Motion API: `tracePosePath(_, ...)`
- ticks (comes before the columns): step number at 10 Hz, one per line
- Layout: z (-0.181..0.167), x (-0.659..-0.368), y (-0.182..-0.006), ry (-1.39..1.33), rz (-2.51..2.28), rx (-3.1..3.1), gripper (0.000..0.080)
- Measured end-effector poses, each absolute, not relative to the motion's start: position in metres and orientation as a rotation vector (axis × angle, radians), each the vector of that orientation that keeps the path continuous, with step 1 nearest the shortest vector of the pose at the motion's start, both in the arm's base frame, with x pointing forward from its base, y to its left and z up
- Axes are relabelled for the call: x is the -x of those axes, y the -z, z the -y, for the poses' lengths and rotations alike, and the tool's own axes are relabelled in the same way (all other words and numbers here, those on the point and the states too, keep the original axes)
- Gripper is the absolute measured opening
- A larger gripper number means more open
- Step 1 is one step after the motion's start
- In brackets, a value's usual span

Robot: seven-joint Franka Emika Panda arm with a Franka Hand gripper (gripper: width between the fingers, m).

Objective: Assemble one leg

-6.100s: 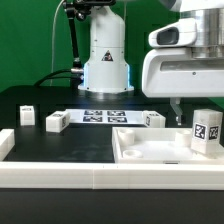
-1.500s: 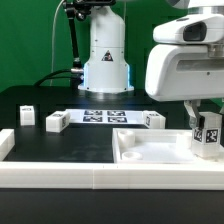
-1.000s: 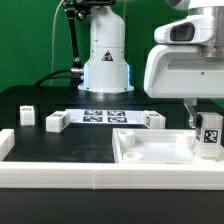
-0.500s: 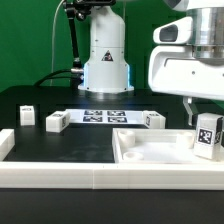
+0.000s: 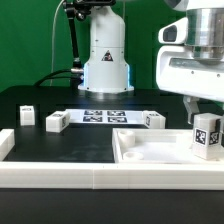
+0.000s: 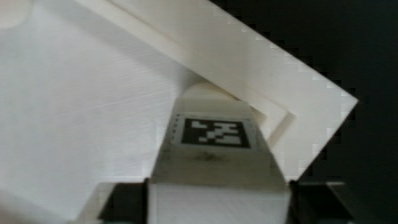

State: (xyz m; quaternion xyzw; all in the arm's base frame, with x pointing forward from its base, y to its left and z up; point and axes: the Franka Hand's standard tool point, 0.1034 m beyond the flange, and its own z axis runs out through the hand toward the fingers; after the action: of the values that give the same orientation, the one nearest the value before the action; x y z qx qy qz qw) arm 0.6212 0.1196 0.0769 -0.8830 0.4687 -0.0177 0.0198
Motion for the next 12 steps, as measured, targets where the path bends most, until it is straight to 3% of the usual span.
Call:
tracePosePath(2, -0.1246, -0.6206, -0.0771, 0.059, -1.212, 2.856, 0.0617)
tracePosePath(7, -0.1244, -0.62, -0.0766, 0.07, -0.346, 3.095, 0.0649)
tracePosePath(12, -0.1241, -0.6202, -0.0769, 0.077, 0.143, 3.12, 0.0649)
